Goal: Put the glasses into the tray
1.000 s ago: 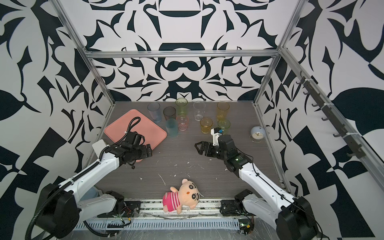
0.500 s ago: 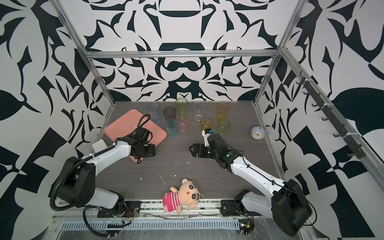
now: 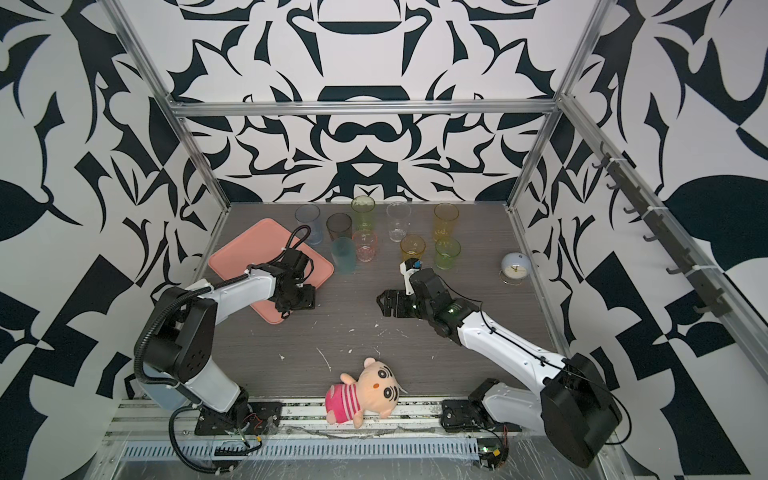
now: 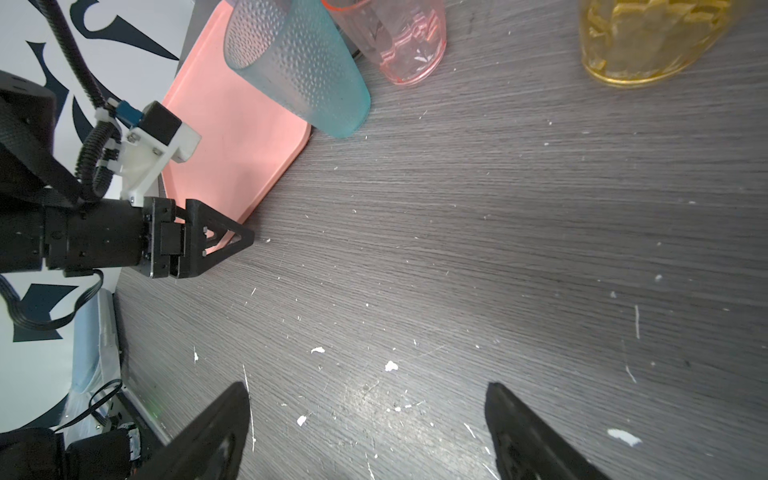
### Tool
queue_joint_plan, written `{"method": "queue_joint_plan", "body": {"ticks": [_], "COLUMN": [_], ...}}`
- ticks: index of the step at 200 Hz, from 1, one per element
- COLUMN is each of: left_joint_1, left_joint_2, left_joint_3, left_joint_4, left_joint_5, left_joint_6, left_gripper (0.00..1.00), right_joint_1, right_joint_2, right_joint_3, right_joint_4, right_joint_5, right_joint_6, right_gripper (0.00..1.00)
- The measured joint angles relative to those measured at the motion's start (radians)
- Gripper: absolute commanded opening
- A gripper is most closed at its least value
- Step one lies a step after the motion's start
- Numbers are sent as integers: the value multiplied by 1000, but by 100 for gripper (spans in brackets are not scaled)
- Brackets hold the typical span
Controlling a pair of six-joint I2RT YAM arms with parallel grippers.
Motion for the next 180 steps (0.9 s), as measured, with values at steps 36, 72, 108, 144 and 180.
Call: {"method": "queue_joint_plan", "body": {"ticks": [36,72,108,144,180], "left_joint_1": [0,1,-8,-34,-68], "left_joint_2": [10,17,24,33,33], "left_joint_3": [9,16,23,31,31], "left_joint_4": [0,2,5,4,3], "left_joint_5": [2,11,26,30,40], "left_joint_6": [8,17,30,39,46], "left_gripper": [56,47,41,35,31], "right_joint_1": [3,4,4,5,5], "right_joint_2": [0,-3,-21,-43,-56], "right_joint_3": [0,0,0,0,0], "right_joint_4": [-1,-7,-26,-36,-46], "right_joint_5": [13,22,38,51,64], "right_joint_6": [0,0,0,0,0], "right_gripper": [91,91,91,91,90]}}
